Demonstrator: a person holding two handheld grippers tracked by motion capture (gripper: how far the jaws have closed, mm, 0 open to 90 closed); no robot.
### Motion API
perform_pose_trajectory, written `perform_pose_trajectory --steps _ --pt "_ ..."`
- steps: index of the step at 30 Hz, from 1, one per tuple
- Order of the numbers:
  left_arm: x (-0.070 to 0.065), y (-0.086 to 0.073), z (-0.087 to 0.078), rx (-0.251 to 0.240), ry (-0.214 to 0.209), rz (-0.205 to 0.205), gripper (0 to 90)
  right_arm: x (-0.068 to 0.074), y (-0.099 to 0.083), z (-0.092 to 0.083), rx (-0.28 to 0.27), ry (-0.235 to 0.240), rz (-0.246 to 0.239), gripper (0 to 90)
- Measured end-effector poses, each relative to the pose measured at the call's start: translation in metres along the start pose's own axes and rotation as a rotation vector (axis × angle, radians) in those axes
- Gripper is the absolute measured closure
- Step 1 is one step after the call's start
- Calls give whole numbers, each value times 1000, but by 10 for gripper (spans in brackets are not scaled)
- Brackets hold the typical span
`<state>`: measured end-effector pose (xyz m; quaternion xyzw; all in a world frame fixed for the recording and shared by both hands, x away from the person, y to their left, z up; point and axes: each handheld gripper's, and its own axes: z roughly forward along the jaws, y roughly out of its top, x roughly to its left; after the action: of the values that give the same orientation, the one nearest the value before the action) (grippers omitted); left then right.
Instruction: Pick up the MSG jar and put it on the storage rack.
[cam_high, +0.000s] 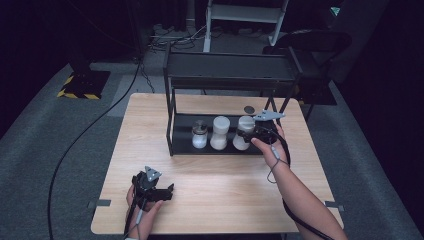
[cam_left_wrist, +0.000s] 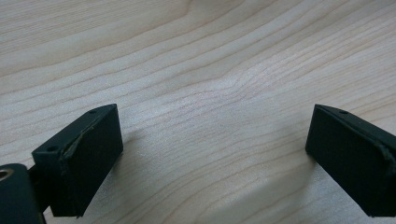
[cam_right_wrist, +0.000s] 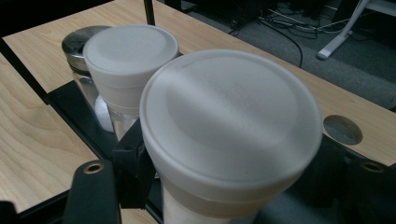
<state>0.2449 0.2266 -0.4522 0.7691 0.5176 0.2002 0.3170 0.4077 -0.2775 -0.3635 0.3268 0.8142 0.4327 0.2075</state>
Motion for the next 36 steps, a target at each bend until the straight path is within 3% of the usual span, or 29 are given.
perform_pose_trajectory --steps 28,31,36 --pt "0 0 0 1 0 0 36 -6 -13 19 16 10 18 327" --pt "0 0 0 1 0 0 36 -7 -11 17 12 10 31 197" --pt "0 0 0 1 0 0 35 -4 -5 4 -14 0 22 109"
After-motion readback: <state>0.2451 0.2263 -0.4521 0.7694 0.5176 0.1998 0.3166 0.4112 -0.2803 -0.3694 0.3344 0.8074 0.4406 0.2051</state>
